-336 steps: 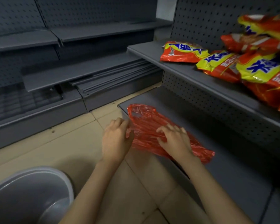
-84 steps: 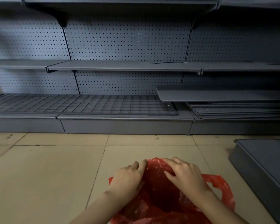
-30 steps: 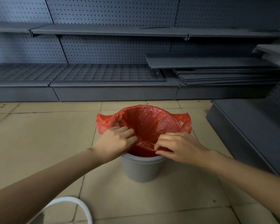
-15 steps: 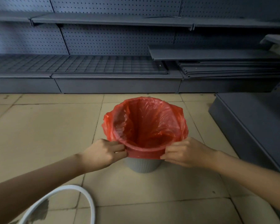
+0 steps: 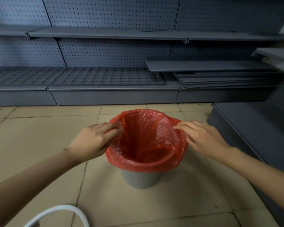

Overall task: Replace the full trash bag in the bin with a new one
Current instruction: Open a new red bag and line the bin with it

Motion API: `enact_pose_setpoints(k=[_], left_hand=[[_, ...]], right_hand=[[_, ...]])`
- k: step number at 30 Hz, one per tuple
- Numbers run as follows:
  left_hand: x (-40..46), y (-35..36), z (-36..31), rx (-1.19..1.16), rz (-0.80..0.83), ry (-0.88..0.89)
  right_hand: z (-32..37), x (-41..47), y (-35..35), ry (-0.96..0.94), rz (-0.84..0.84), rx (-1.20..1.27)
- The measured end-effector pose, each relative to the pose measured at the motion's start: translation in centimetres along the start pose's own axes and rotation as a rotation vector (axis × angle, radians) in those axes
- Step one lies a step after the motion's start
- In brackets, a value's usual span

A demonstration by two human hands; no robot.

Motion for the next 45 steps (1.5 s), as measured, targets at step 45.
enact_pose_setpoints(k=[45], left_hand=[[-3.0, 2.3, 0.5, 0.023, 0.069, -0.251]], right_hand=[[3.5, 5.7, 2.7, -0.095, 0.204, 0.090]])
Point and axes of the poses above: each hand's wrist, its own x-axis towards the middle knuckle, its own y-axis out of the palm, z = x × y, the point moved 1 cm from there along x, towards the middle knuckle, and after that the axes turned 10 degrees about -y, right-handed, at the moved point
